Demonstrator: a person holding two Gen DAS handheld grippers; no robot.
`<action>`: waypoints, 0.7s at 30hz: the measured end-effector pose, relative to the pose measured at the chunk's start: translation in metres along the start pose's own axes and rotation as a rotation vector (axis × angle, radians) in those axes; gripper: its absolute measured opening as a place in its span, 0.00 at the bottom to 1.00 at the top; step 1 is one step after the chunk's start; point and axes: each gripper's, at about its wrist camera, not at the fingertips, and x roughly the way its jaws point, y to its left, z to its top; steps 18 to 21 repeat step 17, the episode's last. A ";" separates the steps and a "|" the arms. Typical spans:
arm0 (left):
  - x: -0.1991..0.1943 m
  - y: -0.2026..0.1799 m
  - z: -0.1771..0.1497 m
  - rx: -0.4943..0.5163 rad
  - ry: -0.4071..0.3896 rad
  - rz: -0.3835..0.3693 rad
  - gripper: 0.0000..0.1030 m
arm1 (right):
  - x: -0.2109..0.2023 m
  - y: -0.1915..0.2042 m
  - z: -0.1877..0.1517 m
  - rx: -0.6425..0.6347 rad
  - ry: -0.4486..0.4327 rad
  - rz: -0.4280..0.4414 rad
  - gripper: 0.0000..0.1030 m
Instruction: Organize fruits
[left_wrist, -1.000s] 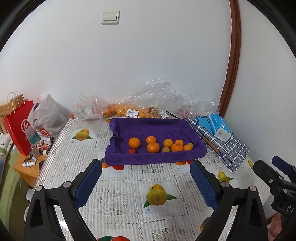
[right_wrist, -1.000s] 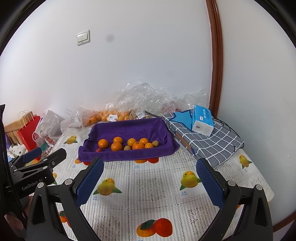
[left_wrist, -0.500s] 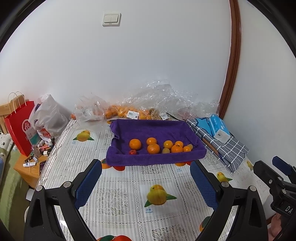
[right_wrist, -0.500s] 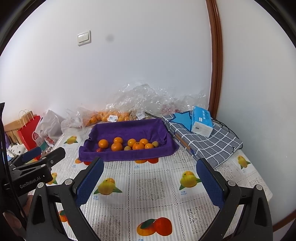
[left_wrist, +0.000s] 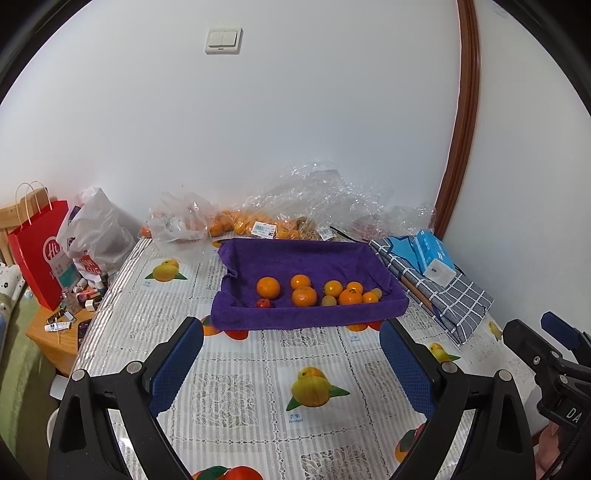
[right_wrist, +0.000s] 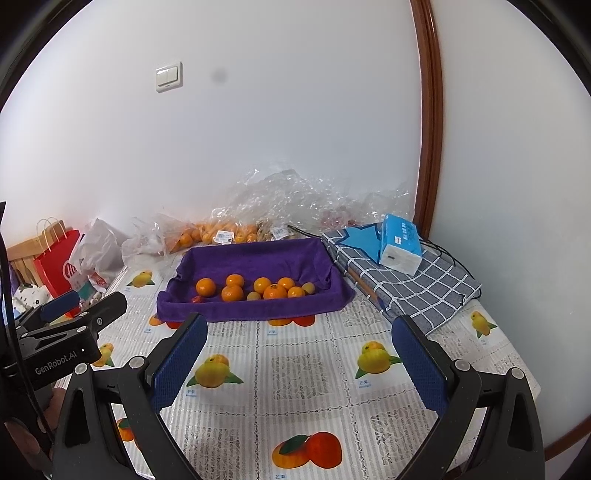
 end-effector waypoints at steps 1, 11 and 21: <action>0.000 0.000 0.000 0.001 -0.002 0.001 0.94 | -0.001 0.000 0.000 0.001 0.000 0.002 0.96; -0.003 0.000 0.000 -0.003 -0.002 -0.004 0.94 | 0.000 0.000 -0.001 0.001 0.003 -0.004 0.96; -0.002 -0.001 0.001 0.008 -0.008 -0.005 0.94 | 0.002 0.003 -0.002 -0.010 0.004 0.000 0.96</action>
